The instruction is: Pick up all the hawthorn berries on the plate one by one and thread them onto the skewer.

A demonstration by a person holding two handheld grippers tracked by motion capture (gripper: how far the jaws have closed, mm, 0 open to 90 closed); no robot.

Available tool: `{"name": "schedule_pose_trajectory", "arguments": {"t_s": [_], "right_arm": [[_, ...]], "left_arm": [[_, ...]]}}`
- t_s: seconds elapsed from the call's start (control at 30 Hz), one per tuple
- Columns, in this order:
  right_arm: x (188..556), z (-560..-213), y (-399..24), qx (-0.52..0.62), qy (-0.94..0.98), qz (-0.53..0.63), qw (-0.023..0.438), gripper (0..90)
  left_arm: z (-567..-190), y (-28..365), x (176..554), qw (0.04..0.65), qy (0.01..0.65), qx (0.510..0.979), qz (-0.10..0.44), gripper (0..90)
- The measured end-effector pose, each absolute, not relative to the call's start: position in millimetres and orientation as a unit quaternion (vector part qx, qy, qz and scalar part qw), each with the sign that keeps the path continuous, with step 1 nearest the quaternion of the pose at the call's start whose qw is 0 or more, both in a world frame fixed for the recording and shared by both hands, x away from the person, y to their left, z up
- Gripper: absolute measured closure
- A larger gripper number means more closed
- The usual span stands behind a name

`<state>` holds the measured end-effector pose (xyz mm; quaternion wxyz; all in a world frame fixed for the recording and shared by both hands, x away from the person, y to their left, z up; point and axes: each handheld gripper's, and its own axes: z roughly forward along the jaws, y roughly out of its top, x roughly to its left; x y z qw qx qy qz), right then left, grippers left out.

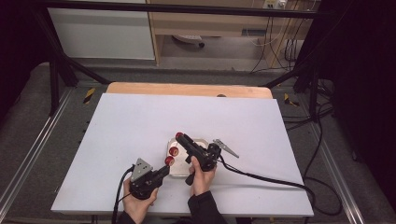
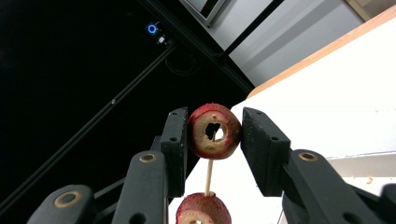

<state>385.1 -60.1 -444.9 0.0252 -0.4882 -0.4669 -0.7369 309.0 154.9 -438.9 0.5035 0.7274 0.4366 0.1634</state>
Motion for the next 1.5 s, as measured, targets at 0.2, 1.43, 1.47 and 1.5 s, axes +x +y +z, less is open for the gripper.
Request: {"name": "schedule_pose_trajectory", "arguments": {"t_s": [0.2, 1.43, 1.47, 1.5], "right_arm": [[383, -444, -61, -0.485, -0.47, -0.737, 0.022, 62.7], [393, -428, -105, -0.408, -0.745, -0.522, -0.077, 4.0], [393, -428, -109, -0.404, -0.752, -0.515, -0.079, 3.6], [392, -428, -113, -0.399, -0.759, -0.507, -0.083, 3.1]], "left_arm": [[-434, 150, 309, 0.504, 0.438, 0.727, 0.164, 87.1], [-432, 194, 325, 0.463, 0.406, 0.768, 0.174, 87.7], [-432, 194, 325, 0.461, 0.405, 0.77, 0.173, 87.6], [-432, 195, 325, 0.459, 0.405, 0.772, 0.171, 87.6]]}}
